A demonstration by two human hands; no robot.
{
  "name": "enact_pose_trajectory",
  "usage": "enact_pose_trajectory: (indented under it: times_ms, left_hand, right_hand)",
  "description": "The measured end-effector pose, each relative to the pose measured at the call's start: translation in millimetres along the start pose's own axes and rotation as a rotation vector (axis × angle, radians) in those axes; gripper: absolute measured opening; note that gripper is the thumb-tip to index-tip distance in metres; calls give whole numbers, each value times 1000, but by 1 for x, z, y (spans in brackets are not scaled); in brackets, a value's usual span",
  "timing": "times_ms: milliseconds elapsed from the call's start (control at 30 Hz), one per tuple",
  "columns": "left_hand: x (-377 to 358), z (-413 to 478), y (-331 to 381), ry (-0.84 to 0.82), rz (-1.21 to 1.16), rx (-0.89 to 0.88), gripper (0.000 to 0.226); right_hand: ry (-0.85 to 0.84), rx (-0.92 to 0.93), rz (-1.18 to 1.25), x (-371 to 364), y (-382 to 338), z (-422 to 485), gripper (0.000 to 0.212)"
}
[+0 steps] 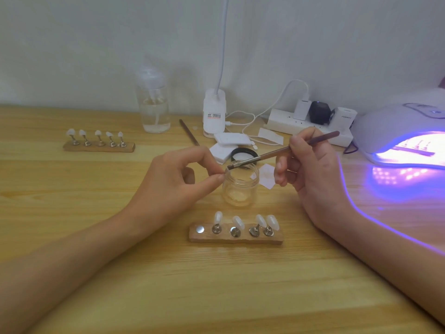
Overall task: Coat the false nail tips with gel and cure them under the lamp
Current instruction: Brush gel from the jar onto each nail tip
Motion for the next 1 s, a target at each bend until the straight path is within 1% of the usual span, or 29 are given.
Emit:
enact_pose_trajectory:
  times_ms: [167,300,433,533,633,733,800,900,1000]
  left_hand:
    - [-1,0,-2,-13,-28,31,9]
    - [-2,0,-6,-22,-53,75,9]
    - [-2,-1,-11,-32,-91,122,10]
    - [-3,0,-12,-42,-116,140,9]
    - [-3,0,-15,-41,-113,150,9]
    - [-3,0,-15,-42,-118,153,10]
    - [-3,0,-14,-39,-125,153,9]
    - [-3,0,-14,-37,-128,149,9]
    - [-3,0,-13,-37,-130,144,9]
  right_hand:
    - [53,5,-49,7,2,1,17]
    - [4,8,-6,0,-1,0,15]
    - [38,11,-51,5,1,1,16]
    - [21,14,-9,3,-1,0,16]
    - [-10,16,-13,-2,-2,-1,15]
    - [36,19,-49,4,0,0,15]
    - [51,15,-26,6,0,1,16]
    - [15,10,14,1,-2,0,15]
    - [-5,13,-17,-1,-1,-2,16]
Point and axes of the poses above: each hand's wrist, its own z-axis towards the middle knuckle, its own x-axis out of the back of the hand, y = z × x, the point moved 10 cm from there along z, towards the middle knuckle, and after that the axes turned 15 degrees about y, right-handed, at the moved point
